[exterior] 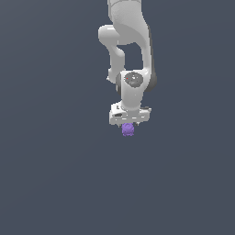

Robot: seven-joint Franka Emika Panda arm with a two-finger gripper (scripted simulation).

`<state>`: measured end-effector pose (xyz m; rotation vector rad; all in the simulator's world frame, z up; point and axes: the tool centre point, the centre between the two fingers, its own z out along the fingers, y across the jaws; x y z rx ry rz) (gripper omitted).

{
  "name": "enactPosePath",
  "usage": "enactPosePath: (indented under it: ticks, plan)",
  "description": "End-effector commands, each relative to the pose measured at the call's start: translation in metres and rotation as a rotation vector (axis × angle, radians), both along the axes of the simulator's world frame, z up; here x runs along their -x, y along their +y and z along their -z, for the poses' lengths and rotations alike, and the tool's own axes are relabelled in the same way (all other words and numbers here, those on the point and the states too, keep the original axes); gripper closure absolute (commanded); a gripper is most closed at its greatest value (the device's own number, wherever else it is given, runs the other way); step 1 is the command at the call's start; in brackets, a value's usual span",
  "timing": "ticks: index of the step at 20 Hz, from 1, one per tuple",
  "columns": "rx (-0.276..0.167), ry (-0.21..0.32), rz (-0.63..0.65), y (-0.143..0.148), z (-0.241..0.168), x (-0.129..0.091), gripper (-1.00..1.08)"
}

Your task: Pick up the object and move it to a goal position.

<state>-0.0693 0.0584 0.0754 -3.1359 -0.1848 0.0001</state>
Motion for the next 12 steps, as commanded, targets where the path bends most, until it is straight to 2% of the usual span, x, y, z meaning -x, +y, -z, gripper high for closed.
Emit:
enactPosePath:
  ticks: [1, 10, 11, 12]
  plan:
    - [0.000, 0.001, -0.001, 0.000, 0.012, 0.001, -0.92]
    - [0.000, 0.000, -0.002, 0.000, 0.036, 0.001, -0.92]
    - [0.000, 0.000, -0.002, 0.000, 0.036, 0.001, 1.08]
    - [0.000, 0.000, -0.002, 0.000, 0.036, 0.001, 1.08]
